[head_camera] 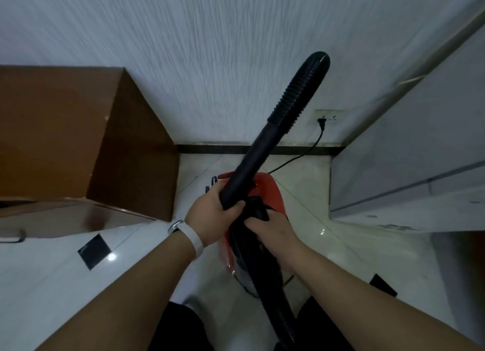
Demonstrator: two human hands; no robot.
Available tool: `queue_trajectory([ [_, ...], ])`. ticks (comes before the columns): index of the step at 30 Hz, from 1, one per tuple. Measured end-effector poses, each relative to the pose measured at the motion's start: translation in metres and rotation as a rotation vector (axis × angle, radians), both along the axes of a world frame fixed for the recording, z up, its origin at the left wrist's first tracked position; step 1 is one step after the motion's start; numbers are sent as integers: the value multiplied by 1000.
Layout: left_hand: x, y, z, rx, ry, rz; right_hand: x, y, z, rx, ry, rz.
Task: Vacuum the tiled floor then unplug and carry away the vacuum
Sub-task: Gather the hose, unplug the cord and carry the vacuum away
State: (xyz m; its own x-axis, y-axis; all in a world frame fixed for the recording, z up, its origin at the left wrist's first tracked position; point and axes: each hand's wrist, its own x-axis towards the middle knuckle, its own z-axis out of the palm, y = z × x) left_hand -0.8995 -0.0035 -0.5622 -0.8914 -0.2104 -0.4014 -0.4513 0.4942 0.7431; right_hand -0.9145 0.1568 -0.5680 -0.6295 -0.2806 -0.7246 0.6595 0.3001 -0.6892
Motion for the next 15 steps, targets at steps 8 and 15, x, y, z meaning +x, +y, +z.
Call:
queue_trajectory([
  [8, -34, 0, -122, -114, 139, 111, -44, -4, -123, -50, 129, 33],
  [15, -49, -2, -169, -153, 203, 95, -67, -1, -178, -58, 174, 44],
])
